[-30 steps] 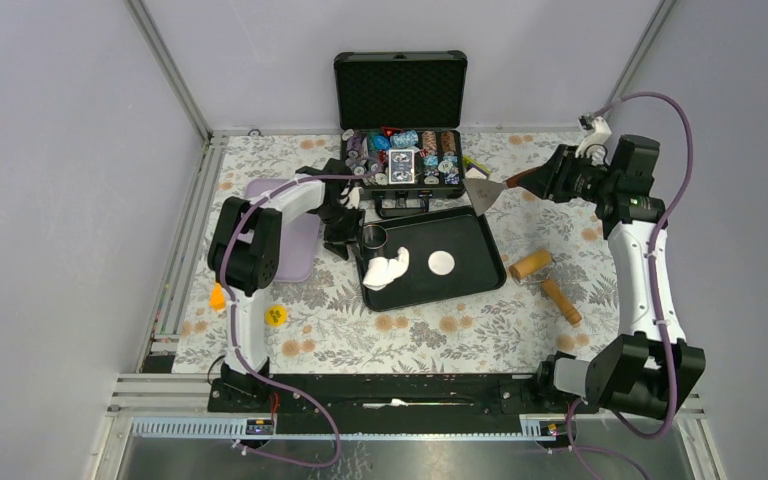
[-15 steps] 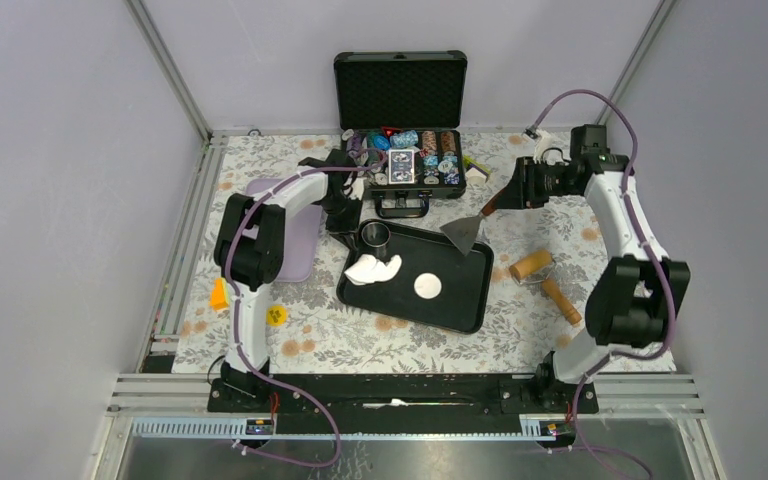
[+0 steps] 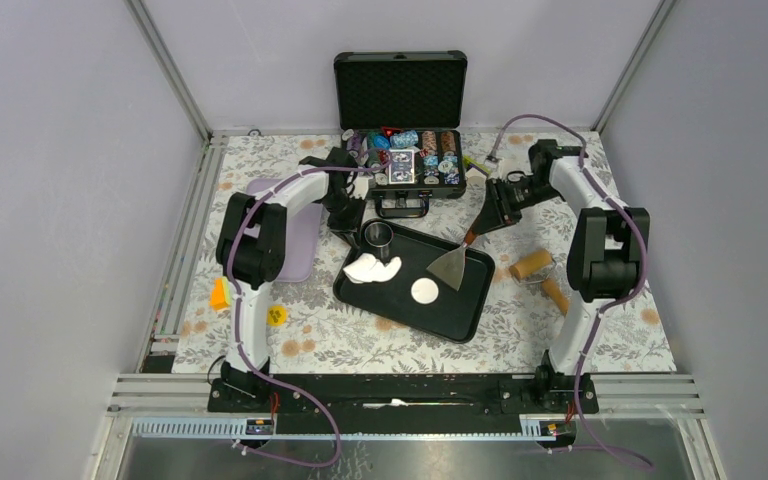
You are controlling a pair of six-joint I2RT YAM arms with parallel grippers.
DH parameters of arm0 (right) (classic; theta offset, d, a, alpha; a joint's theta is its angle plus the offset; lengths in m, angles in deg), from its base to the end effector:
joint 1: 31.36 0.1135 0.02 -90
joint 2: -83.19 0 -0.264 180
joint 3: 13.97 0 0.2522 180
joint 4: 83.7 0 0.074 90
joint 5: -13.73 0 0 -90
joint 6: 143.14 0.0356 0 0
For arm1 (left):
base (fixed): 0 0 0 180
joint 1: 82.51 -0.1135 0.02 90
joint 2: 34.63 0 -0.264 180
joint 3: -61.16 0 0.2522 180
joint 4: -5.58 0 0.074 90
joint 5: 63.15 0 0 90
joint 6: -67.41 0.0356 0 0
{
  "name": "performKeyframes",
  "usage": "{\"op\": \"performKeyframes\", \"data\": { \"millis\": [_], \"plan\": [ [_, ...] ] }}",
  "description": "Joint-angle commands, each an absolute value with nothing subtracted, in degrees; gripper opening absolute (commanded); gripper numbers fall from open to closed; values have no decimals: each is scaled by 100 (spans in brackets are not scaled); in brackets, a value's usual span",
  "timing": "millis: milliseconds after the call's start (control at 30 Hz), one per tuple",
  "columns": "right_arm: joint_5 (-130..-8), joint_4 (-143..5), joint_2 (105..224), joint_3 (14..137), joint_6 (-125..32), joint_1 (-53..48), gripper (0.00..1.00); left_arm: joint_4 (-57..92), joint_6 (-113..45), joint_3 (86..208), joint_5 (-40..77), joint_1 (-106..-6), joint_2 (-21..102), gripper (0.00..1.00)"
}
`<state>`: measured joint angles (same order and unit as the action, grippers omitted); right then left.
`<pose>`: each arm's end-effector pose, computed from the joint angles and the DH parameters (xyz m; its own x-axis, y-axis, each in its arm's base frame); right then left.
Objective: Roll out the dumpling wrappers from the dough
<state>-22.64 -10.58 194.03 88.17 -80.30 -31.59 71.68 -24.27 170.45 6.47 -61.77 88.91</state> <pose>0.3769 0.0272 0.2279 -0.8295 -0.2674 -0.4904 -0.5516 0.5298 0.6442 0.3962 -0.1633 0.1656 -0.9329 0.3239 -0.1575 0.3594 0.8659 -0.3481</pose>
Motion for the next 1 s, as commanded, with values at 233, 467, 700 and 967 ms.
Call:
{"op": "performKeyframes", "data": {
  "millis": [233,467,700,967],
  "plan": [
    [-2586,-1133,20202,9653,-7468,-2864,0,6862,-2060,17151,286,-6168,9108,0],
    [-2779,-1114,20466,9819,-7519,-2810,0,6866,-2116,17142,334,-6152,9133,0],
    [-2642,-1246,20412,9452,-7771,-2672,0,6862,-2239,17147,446,-6150,9146,0],
    [-2565,-1432,20248,9046,-7819,-2567,0,6853,-2242,17127,446,-6150,9131,0]
  ]
}}
